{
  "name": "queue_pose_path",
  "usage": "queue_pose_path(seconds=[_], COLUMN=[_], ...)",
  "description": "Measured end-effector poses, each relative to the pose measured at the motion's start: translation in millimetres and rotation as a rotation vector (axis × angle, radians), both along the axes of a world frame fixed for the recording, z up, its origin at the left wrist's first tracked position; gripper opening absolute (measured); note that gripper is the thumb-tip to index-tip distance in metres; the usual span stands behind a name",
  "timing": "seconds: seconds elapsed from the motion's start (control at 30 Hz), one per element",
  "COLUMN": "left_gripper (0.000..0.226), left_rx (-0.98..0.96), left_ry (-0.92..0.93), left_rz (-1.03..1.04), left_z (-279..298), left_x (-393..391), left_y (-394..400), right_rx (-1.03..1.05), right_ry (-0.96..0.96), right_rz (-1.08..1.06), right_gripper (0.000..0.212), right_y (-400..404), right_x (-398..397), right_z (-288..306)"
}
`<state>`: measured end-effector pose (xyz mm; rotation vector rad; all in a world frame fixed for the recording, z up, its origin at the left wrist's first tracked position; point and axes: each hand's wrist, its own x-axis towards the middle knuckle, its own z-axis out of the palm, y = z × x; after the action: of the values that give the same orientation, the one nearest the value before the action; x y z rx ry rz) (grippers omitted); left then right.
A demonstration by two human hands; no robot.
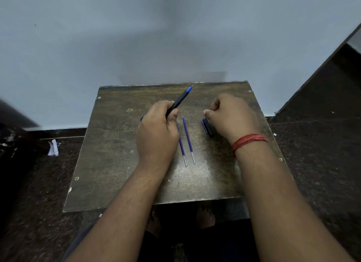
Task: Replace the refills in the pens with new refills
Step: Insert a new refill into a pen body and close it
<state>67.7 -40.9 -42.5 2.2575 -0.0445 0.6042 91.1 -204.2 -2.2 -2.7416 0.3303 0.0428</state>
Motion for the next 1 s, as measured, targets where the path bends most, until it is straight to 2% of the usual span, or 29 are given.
queue_pose_path(seconds=[0.07, 0.17, 0.27, 0.33, 0.5, 0.57, 0.63, 0.8, 1.0], left_gripper=[0.008, 0.008, 0.008, 0.008, 0.009, 0.010, 0.011, 0.012, 0.011], left_rx=[-0.007, -0.018, -0.011, -0.004, 0.009, 0.018, 0.026, 0.051, 0.047], left_ry=[-0.004, -0.007, -0.008, -0.009, 0.004, 0.007, 0.008, 0.013, -0.008], left_rz=[-0.005, 0.001, 0.000, -0.010, -0.020, -0.043, -0.062, -0.079, -0.127], left_z=[-1, -3, -2, -1, 1, 0, -1, -1, -1], left_x=[1, 2, 2, 1, -1, -1, 0, -2, -3], left_y=[1, 2, 1, 0, -2, -2, -3, -5, -6], right_rx=[-0.068, -0.117, -0.040, 0.188, 1.063, 1.303, 1.441, 1.479, 1.400], right_ry=[0.081, 0.095, 0.043, -0.088, -0.417, -0.462, -0.493, -0.568, -0.518], right_rz=[0.038, 0.077, 0.075, 0.029, -0.187, -0.268, -0.314, -0.330, -0.248], right_gripper=[0.023, 0.014, 0.012, 0.009, 0.007, 0.008, 0.009, 0.010, 0.010], right_y=[7, 14, 15, 13, 8, 6, 5, 5, 9], right_x=[-1, 0, 2, 6, 12, 13, 14, 15, 12], right_z=[-5, -12, -16, -17, -7, -8, -9, -7, -6])
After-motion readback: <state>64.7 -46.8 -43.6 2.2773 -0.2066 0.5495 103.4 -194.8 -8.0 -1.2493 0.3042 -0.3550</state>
